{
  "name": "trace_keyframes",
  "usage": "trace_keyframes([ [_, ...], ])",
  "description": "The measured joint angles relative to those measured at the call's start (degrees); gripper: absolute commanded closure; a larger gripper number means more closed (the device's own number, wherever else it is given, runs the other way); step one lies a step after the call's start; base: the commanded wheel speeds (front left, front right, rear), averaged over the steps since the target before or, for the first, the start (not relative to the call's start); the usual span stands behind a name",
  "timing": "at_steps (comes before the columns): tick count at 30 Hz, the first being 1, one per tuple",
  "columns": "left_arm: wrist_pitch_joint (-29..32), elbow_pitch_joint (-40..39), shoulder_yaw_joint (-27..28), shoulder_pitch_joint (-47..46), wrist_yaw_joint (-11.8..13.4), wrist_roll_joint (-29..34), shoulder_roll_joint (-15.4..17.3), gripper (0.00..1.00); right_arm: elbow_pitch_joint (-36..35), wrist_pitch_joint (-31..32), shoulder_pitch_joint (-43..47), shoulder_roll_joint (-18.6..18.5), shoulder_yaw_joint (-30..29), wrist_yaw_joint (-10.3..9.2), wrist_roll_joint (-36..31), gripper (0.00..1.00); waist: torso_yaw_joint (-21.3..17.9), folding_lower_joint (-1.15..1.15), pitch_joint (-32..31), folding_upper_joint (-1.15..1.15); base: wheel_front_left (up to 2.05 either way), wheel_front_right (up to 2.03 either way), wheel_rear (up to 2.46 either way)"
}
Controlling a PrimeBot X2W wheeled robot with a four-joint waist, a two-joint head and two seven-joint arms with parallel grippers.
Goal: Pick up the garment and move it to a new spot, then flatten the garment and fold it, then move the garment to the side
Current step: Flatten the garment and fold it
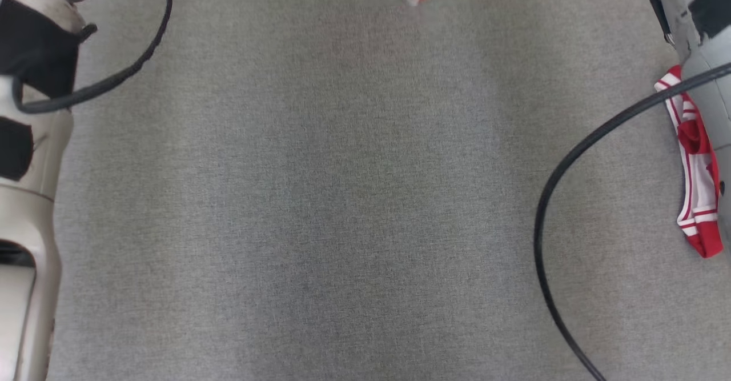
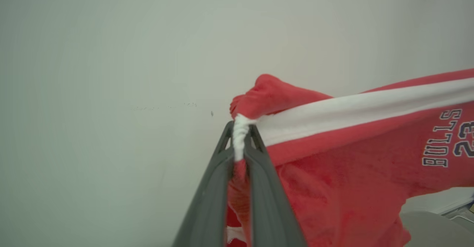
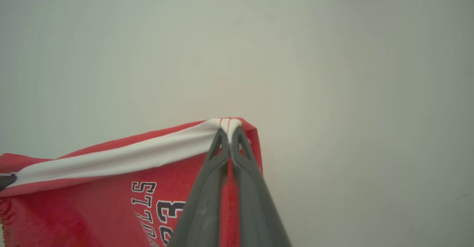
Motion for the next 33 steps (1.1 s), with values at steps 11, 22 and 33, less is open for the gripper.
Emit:
trace_keyframes([
  [11, -7.46, 5.81, -2.46, 5.88, -3.35, -0.85, -4.45, 1.0, -2.16, -0.87, 8.83, -0.19, 6.9, -0.01, 7.45, 1.0, 0.67, 0.01, 4.15, 0.0, 0.0, 0.0, 0.0],
  [22, -8.62, -15.84, 0.77, 30.72, -1.8, 1.42, -5.1, 1.0, -25.51, -1.01, 40.49, -3.6, -0.14, -0.03, 11.36, 1.0, 1.11, 0.0, 3.34, 0.0, 0.0, 0.0, 0.0],
  [33, -7.84, -37.49, -0.91, 55.17, 0.51, 3.63, -2.19, 1.0, -39.71, -1.01, 66.26, -4.25, -6.44, -0.04, 8.93, 1.0, 0.7, -0.01, -1.02, -0.01, 0.0, 0.0, 0.0],
])
